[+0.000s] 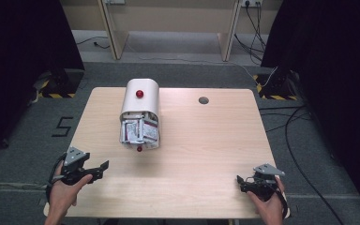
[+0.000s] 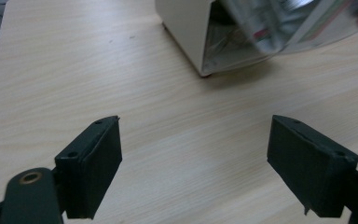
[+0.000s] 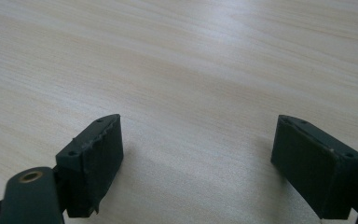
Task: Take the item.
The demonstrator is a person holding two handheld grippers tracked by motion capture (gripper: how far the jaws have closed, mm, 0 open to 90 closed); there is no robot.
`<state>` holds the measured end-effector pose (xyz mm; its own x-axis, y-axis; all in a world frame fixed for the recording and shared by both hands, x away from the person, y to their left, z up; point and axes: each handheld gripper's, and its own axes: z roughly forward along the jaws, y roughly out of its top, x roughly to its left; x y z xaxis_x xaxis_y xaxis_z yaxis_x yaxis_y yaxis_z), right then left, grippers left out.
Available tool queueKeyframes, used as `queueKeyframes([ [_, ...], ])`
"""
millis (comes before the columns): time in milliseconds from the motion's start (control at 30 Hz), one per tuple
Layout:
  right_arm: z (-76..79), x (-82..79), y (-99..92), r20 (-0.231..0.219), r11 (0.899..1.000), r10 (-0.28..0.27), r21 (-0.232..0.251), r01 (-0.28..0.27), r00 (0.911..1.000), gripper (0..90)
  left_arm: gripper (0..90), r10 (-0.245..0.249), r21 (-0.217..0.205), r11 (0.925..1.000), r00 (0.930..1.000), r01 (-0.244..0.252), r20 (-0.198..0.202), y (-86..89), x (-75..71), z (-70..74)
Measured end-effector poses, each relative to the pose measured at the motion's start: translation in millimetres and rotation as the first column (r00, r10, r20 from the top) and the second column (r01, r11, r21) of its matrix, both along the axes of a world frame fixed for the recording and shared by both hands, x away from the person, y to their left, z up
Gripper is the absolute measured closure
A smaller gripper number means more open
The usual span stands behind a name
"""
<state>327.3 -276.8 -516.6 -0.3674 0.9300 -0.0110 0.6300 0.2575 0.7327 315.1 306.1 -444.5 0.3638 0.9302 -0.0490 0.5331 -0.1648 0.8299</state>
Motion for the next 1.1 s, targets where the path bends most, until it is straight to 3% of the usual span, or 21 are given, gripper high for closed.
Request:
queueKeyframes([
  [200, -0.1, 0.9, 0.0, 0.000, 1.000, 0.001, 0.000, -0.001, 1.0000, 16.8, 17.6, -0.032, -0.039, 0.9987, 0.9988, 0.033, 0.036, -8.7, -8.5, 24.7],
  [400, 0.0, 1.1, 0.1, -0.001, 1.000, 0.002, 0.001, -0.002, 1.0000, 16.7, 18.1, -0.046, -0.041, 0.9980, 0.9978, 0.048, 0.047, -15.1, -10.8, 41.2],
  [833, -0.1, 1.6, 0.5, -0.004, 1.000, 0.000, 0.004, 0.000, 1.0000, 16.6, 20.5, -0.071, -0.026, 0.9970, 0.9956, 0.073, 0.061, -25.3, -3.7, 51.5],
  [1100, 0.0, 1.8, 0.3, -0.002, 1.000, 0.002, 0.001, -0.002, 1.0000, 16.6, 25.1, -0.128, -0.016, 0.9914, 0.9872, 0.130, 0.095, -47.5, 2.6, 67.8],
])
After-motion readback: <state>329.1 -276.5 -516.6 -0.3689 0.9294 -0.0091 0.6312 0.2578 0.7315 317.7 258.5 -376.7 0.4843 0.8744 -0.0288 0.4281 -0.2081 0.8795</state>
